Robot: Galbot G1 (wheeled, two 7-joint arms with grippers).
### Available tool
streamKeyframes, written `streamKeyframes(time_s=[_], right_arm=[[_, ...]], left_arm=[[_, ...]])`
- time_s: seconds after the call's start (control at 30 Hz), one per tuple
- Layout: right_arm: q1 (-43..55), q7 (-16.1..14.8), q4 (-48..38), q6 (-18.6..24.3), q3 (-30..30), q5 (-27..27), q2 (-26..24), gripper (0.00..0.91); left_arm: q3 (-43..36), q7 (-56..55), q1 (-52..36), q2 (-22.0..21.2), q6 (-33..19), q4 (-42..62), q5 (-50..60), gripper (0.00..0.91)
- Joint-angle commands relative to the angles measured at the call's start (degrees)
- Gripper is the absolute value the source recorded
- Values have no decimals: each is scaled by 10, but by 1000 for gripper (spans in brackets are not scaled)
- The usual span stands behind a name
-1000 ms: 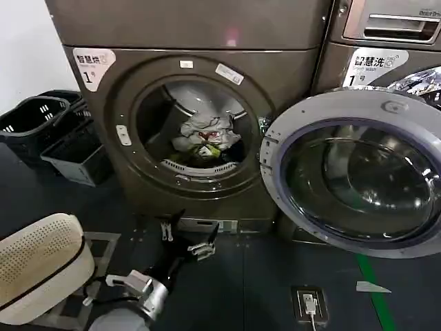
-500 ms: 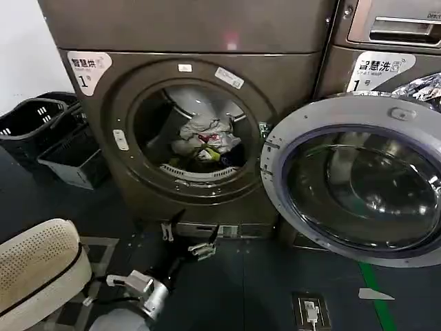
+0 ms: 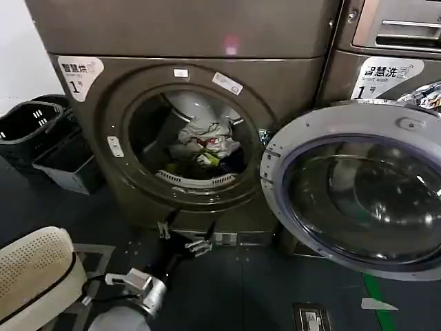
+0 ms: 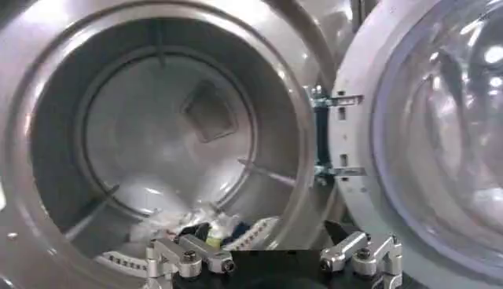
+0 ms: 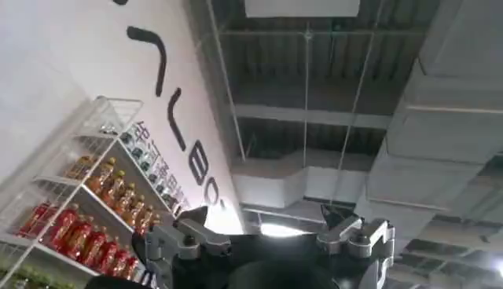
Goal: Grasp the clothes from the dryer.
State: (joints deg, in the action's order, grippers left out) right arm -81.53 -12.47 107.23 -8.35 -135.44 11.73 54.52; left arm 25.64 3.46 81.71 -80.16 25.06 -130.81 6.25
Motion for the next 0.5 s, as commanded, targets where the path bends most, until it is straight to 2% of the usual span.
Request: streamKeyframes(time_s=[0.03,0.5], right_arm=[[0,0,3,0,3,0,3,907],[1,-3,1,3,2,1,3,907]], left_arm=[[0,-10,-8,-1,16,6,0,907],[-1,-12,-5,-1,14,0,-7,907]])
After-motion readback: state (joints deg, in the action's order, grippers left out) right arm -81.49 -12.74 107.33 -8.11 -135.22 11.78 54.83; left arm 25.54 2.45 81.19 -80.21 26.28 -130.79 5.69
